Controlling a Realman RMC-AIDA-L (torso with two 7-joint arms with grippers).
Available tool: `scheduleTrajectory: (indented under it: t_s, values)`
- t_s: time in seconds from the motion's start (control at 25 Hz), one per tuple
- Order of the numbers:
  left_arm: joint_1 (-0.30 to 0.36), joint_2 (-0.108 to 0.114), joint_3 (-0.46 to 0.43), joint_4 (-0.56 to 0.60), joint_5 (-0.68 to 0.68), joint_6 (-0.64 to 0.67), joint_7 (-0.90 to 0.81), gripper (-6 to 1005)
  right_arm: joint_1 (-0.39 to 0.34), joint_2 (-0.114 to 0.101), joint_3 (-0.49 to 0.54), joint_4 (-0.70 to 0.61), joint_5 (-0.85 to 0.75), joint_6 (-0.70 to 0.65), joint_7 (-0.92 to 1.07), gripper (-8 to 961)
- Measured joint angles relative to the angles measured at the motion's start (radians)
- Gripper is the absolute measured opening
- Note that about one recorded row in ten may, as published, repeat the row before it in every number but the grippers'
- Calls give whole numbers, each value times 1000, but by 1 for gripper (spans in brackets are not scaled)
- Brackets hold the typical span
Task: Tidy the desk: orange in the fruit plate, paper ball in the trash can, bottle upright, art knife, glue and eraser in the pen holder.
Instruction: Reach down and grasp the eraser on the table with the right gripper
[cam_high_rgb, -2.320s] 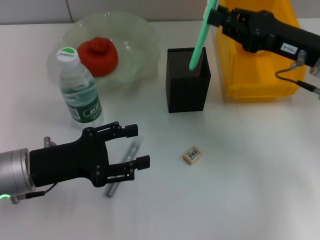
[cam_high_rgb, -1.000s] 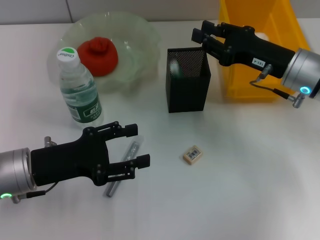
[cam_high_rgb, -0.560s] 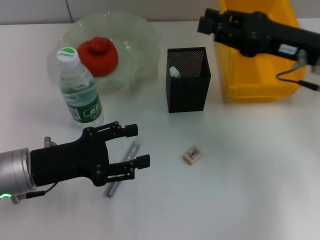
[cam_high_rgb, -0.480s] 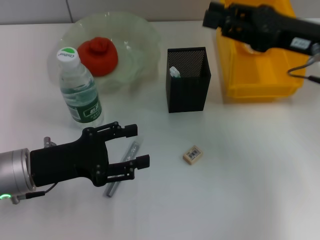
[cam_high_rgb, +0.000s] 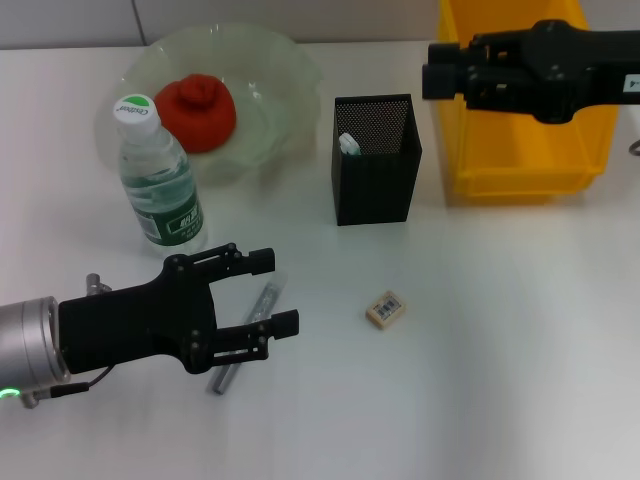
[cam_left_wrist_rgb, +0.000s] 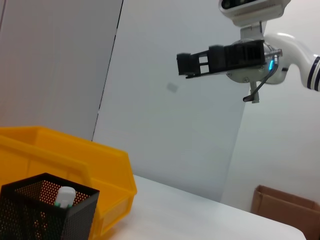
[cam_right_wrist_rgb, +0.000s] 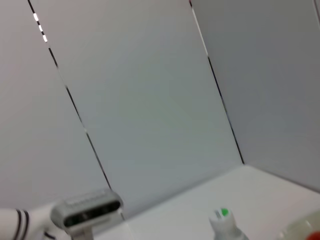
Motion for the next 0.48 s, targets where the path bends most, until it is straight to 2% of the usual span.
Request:
scheduleTrajectory:
  t_s: [0.12, 0.32, 0.48]
  values:
    - [-1, 0, 0, 0, -1, 0, 0, 785, 16, 7, -18, -89, -98, -7, 73, 347]
    - [-1, 0, 0, 0, -1, 1, 0, 785, 115, 10, -95, -263, -372, -113, 267, 347]
    - [2, 0, -3, 0, -1, 1, 0, 785, 156, 16, -164, -278, -463, -122, 315, 346]
